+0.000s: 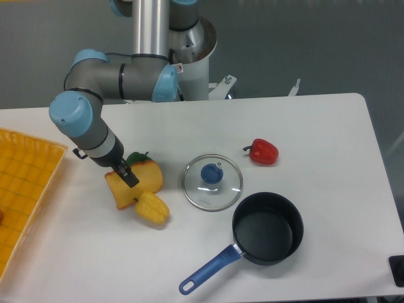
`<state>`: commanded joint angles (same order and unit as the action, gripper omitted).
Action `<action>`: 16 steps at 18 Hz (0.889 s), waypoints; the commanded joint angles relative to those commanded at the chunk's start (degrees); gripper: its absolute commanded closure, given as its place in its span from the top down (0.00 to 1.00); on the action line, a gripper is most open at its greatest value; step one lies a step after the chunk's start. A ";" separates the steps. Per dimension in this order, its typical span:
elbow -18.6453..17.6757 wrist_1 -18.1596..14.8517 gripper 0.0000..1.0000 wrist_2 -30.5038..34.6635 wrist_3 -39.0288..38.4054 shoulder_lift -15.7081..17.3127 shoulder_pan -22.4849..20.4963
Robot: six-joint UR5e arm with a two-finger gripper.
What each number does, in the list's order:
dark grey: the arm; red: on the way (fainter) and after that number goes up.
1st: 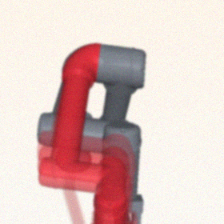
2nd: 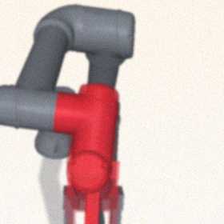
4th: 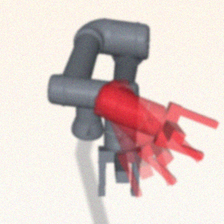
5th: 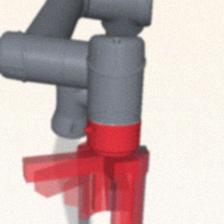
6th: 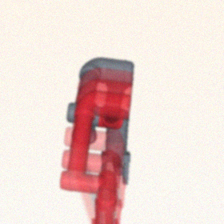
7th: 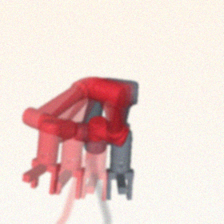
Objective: Pick up the bread slice
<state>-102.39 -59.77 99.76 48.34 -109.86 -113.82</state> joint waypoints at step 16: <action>2.81 -1.49 0.00 -0.44 -1.23 0.97 -0.44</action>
<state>-99.58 -61.26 99.32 47.11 -108.90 -114.26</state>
